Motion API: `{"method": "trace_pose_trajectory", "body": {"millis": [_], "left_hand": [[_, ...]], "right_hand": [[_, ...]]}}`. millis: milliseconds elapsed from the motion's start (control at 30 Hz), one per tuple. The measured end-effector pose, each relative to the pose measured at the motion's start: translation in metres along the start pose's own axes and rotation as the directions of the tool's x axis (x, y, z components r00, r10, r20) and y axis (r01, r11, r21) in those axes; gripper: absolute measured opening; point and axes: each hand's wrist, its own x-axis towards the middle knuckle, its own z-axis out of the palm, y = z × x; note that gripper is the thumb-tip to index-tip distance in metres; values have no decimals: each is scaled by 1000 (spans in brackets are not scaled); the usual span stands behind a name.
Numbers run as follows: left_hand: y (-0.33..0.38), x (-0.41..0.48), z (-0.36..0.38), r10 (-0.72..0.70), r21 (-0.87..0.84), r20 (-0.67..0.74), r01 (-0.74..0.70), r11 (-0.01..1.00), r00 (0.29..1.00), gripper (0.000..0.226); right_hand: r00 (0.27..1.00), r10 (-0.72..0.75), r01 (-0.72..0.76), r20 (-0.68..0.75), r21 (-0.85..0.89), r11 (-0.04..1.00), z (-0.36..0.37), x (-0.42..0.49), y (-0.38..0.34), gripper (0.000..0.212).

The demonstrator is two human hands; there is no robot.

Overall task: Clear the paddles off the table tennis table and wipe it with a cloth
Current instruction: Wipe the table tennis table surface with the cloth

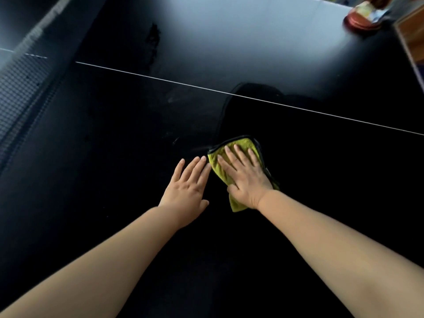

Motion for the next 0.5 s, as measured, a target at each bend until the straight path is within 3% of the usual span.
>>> {"method": "trace_pose_trajectory", "body": {"millis": [300, 400, 500], "left_hand": [[-26, -121, 32, -46, -113, -3, 46, 993, 999, 67], [-39, -152, 34, -50, -104, -1, 50, 993, 999, 79], [-53, -182, 31, -47, -92, 5, 48, 995, 999, 72]], "right_hand": [[996, 86, -84, -25, 80, 993, 31, -109, -105, 86], [991, 126, -120, -43, 109, 987, 37, -144, -145, 88], [985, 168, -163, -37, 112, 980, 42, -180, -187, 88]]}}
